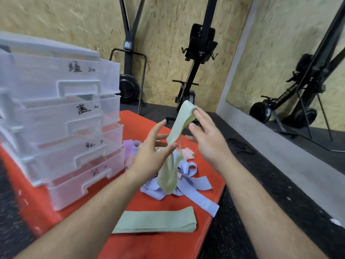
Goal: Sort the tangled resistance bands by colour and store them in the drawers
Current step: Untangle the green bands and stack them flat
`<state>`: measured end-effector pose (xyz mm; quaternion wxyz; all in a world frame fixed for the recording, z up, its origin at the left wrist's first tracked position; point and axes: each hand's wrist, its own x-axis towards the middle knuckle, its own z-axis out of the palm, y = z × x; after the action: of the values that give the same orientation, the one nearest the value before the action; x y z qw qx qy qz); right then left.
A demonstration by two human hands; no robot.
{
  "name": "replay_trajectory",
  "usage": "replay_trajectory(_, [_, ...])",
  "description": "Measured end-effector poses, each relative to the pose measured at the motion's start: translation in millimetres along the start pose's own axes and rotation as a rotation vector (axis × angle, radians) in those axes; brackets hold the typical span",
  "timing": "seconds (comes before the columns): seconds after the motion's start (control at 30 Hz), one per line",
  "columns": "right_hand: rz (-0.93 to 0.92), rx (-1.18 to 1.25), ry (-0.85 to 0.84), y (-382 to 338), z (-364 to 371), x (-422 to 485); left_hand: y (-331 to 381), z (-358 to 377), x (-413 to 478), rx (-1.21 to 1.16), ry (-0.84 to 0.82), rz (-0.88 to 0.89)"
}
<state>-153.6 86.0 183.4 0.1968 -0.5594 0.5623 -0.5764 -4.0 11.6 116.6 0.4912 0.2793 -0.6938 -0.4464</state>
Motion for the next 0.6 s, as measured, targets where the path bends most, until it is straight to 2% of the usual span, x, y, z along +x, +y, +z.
replay_trajectory(0.13, [0.09,0.096,0.065,27.0,19.0,-30.5,-2.5,-17.5,-6.5,0.02,0.06,-0.061])
replay_trajectory(0.23, [0.166,0.058,0.092,41.6,27.5,-35.1,-7.3,-32.0,-9.8,0.025,0.069,-0.103])
replay_trajectory(0.37, [0.13,-0.132,0.107,58.4,31.9,-27.3,-11.7,-47.5,-9.0,0.137,0.125,-0.139])
replay_trajectory(0.5, [0.093,-0.535,0.061,68.3,38.1,-29.5,-14.0,-54.6,-5.4,0.142,0.131,-0.238])
replay_trajectory(0.53, [0.056,-0.567,0.06,68.2,41.8,-30.5,-13.5,-54.5,-5.4,0.124,0.104,-0.259])
replay_trajectory(0.6, [0.013,-0.459,0.002,63.7,51.0,-34.6,-12.6,-51.0,-6.3,0.072,0.059,-0.29])
